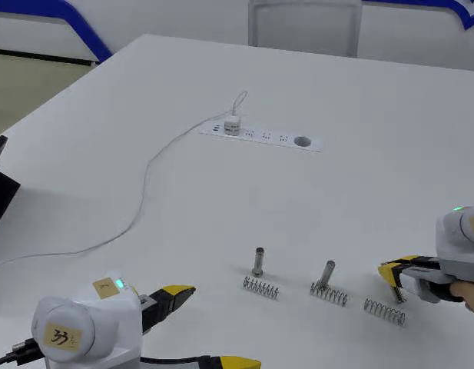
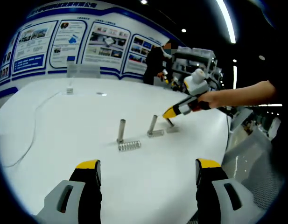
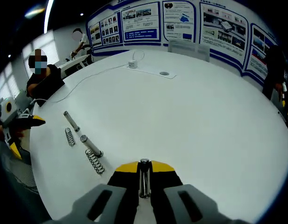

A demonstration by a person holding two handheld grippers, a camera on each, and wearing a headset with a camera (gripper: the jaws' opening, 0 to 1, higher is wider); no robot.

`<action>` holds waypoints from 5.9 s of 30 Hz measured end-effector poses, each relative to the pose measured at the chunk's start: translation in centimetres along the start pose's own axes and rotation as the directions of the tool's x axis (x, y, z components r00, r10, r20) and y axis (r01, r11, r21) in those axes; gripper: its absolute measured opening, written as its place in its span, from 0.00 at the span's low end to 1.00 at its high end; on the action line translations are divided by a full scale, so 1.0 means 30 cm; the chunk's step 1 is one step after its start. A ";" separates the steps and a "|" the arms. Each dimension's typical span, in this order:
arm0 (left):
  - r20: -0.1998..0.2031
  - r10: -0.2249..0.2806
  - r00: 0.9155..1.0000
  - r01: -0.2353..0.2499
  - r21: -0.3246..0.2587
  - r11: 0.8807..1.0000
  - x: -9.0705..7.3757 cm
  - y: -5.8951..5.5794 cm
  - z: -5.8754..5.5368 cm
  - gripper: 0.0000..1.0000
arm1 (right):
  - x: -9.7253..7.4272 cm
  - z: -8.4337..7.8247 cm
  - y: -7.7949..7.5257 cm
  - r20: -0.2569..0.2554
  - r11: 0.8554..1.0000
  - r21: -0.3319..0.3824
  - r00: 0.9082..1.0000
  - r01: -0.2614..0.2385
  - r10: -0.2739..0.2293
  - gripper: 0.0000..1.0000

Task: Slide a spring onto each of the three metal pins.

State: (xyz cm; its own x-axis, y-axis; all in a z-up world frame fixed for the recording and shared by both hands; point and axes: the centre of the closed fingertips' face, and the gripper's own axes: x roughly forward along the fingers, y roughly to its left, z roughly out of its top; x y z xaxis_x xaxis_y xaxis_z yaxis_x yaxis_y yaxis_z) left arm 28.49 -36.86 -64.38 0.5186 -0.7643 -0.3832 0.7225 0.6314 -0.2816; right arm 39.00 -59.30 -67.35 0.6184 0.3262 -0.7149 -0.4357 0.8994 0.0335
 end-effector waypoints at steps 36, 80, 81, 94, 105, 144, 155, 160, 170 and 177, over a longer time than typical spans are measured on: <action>0.003 -0.009 1.000 0.009 0.012 1.000 -0.003 -0.008 0.006 0.85 | -0.040 0.011 0.012 0.076 1.000 0.014 0.997 -0.001 0.000 0.08; -0.004 -0.012 1.000 0.012 0.013 1.000 -0.004 -0.011 0.002 0.84 | -0.111 -0.025 0.011 0.083 0.995 -0.097 0.997 0.005 0.004 0.13; -0.005 -0.012 1.000 0.012 0.012 1.000 -0.004 -0.011 0.002 0.84 | -0.114 -0.024 0.011 0.086 0.996 -0.092 0.996 0.004 0.004 0.14; -0.005 -0.008 1.000 0.008 0.008 1.000 -0.004 -0.009 0.002 0.84 | -0.124 -0.087 0.035 0.071 0.997 -0.077 0.997 -0.032 0.038 0.17; -0.017 -0.002 1.000 0.002 0.001 1.000 -0.004 -0.002 -0.008 0.84 | -0.092 -0.150 0.062 0.024 0.992 -0.102 0.997 -0.074 0.077 0.17; -0.029 0.008 1.000 -0.009 -0.011 1.000 -0.003 0.006 -0.019 0.83 | -0.065 -0.207 0.102 -0.056 0.970 -0.164 0.984 -0.178 0.171 0.12; -0.042 0.002 0.999 -0.002 0.001 1.000 -0.001 0.001 -0.026 0.83 | -0.075 -0.224 0.123 -0.075 0.966 -0.174 0.980 -0.193 0.183 0.11; -0.047 -0.012 0.999 0.012 0.003 1.000 0.004 -0.008 -0.029 0.83 | -0.097 -0.207 0.120 -0.055 0.969 -0.168 0.983 -0.182 0.175 0.11; -0.031 -0.024 0.999 0.024 -0.002 1.000 0.003 -0.012 -0.016 0.83 | -0.163 -0.171 0.153 -0.010 0.962 -0.205 0.983 -0.180 0.182 0.10; -0.012 -0.029 1.000 0.029 -0.004 1.000 -0.006 0.000 0.003 0.82 | -0.201 -0.136 0.196 0.001 0.953 -0.242 0.982 -0.182 0.188 0.10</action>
State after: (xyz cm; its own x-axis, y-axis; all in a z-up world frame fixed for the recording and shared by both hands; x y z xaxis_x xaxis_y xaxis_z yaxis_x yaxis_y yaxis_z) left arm 28.44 -36.75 -64.22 0.4921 -0.7807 -0.3851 0.7355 0.6095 -0.2958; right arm 30.03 -57.17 -65.68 0.5261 0.4895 -0.6954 -0.6859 0.7277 -0.0067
